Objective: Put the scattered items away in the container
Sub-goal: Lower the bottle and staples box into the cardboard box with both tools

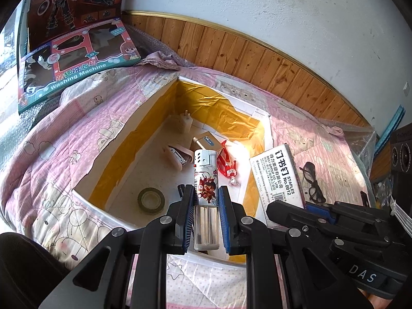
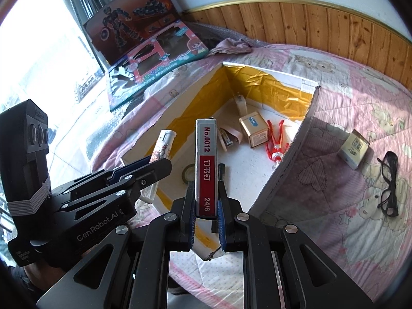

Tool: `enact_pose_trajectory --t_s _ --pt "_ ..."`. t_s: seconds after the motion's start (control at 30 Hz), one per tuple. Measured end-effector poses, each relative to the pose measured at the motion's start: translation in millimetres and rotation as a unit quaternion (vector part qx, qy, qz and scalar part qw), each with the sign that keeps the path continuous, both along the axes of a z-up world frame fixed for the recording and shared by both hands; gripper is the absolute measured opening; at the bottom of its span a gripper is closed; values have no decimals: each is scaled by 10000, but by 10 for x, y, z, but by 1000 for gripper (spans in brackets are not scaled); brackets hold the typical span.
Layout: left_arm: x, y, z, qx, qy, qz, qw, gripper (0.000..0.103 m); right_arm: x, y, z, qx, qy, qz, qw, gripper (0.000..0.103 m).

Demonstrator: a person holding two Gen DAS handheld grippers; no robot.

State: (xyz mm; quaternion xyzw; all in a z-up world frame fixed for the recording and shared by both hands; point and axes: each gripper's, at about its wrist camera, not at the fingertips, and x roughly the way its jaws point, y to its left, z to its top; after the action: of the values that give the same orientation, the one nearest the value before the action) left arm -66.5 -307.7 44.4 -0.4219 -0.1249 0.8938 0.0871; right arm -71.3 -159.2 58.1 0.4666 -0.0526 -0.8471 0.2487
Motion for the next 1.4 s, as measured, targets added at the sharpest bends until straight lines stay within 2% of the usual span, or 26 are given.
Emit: enact_pose_trajectory --t_s 0.4,0.67,0.93,1.17,1.4 --pt "-273 -319 -41 386 -216 265 9987 19 -300 -24 -62 66 -91 -14 9999 15" --pt "-409 -115 -184 467 -480 46 9977 19 -518 58 -130 84 -225 -113 9996 15" --pt "-516 4 -305 301 -705 -90 9970 20 -692 18 -200 229 -322 39 9992 15" --pt "-684 -249 -336 38 -729 93 9973 19 -758 -63 -312 280 -461 255 9982 15" --pt "-851 -360 -369 -4 -831 112 9965 20 -739 -169 -471 428 -638 501 9958 15"
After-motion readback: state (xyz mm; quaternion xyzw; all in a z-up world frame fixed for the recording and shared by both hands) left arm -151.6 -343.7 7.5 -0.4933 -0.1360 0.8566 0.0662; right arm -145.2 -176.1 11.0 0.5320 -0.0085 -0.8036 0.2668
